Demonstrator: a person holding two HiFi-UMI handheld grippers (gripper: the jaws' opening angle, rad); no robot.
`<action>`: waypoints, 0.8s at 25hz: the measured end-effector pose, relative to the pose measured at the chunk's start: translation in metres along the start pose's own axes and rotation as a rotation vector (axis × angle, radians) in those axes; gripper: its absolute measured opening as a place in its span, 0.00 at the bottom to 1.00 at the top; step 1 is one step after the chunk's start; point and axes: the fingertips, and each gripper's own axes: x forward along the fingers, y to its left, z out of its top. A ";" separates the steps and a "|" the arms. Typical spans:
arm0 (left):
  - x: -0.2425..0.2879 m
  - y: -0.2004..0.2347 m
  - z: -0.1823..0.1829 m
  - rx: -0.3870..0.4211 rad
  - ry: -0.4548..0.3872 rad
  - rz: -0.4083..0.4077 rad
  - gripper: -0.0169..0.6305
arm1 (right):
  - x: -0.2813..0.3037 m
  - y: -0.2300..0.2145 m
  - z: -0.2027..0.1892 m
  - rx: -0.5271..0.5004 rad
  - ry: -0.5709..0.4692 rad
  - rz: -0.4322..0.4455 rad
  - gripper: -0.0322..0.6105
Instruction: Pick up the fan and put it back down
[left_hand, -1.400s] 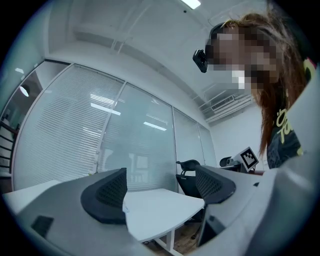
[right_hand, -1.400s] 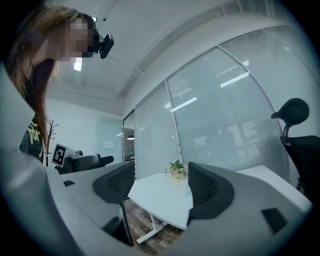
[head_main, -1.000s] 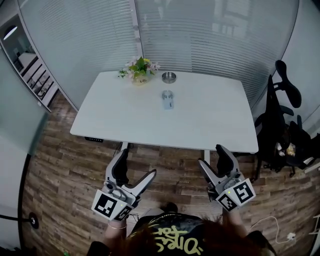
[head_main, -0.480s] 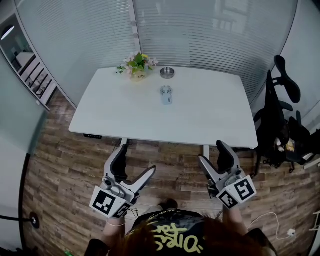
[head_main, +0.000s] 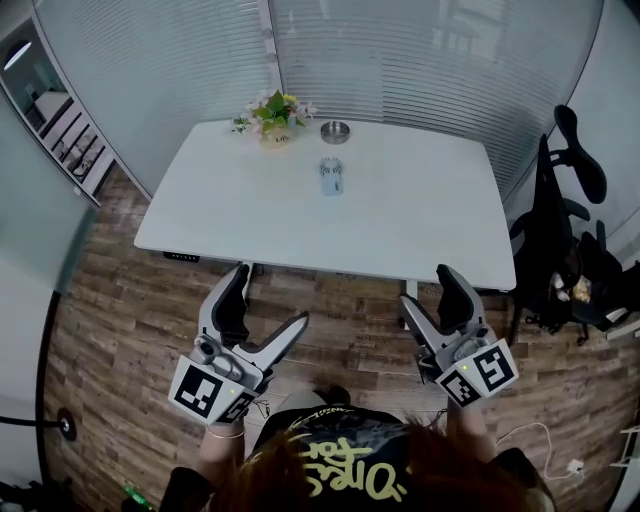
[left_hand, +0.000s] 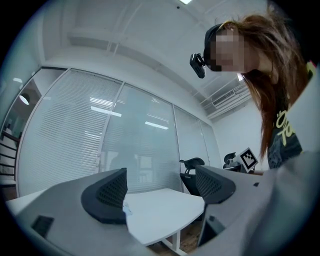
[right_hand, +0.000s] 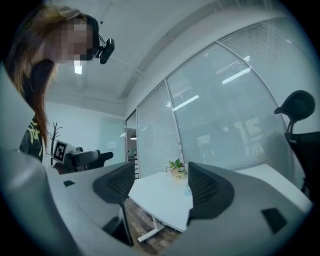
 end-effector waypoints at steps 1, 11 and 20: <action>0.001 -0.001 0.001 -0.007 -0.004 0.000 0.68 | 0.002 -0.002 -0.002 0.003 0.005 0.005 0.54; -0.015 0.018 -0.028 -0.017 0.097 0.077 0.68 | 0.027 -0.006 -0.018 0.036 0.029 0.042 0.54; 0.010 0.055 -0.037 -0.028 0.043 0.058 0.68 | 0.063 -0.017 -0.018 -0.007 0.028 0.023 0.54</action>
